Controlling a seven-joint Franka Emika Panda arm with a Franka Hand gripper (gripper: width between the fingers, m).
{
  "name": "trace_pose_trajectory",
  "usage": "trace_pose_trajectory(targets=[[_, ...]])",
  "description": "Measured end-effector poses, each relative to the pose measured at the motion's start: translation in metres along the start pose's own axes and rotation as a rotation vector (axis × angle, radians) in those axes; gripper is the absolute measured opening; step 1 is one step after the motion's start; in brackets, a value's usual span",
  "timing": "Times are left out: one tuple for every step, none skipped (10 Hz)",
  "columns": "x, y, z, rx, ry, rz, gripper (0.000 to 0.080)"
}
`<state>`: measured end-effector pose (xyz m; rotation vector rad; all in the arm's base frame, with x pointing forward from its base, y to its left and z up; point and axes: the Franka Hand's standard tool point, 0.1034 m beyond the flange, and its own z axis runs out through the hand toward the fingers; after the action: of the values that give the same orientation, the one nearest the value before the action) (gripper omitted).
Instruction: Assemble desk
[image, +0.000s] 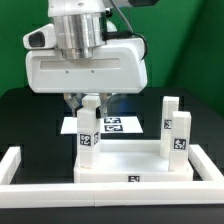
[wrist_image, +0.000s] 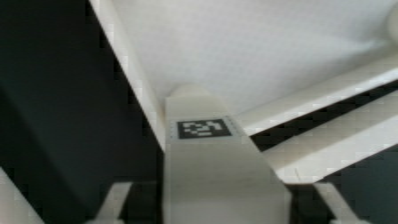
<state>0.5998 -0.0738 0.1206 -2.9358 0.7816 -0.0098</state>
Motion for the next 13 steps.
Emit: trace_pose_trajectory(targets=[[0.000,0.000,0.000,0.000,0.000,0.075,0.0295],[0.000,0.000,0.000,0.000,-0.001,0.138,0.0295],[0.000,0.000,0.001,0.000,-0.001,0.193,0.0294],[0.000,0.000,0.001,-0.001,-0.001,0.276,0.0293],[0.003,-0.001,0.001,-0.003,-0.017,0.411,0.0293],[0.007,0.000,0.001,0.015,-0.022,0.566,0.0293],[0.007,0.000,0.002,0.024,-0.028,0.699,0.0293],[0.010,0.003,0.002,0.052,-0.039,0.799,0.0293],[0.012,0.004,0.002,0.094,-0.062,0.928,0.0293],[0.012,0.001,0.003,0.128,-0.093,1.144,0.0293],[0.012,-0.001,0.003,0.127,-0.095,1.204,0.0293],[0.012,-0.001,0.003,0.126,-0.096,1.228,0.0301],[0.012,0.000,0.003,0.125,-0.095,1.219,0.0301]])
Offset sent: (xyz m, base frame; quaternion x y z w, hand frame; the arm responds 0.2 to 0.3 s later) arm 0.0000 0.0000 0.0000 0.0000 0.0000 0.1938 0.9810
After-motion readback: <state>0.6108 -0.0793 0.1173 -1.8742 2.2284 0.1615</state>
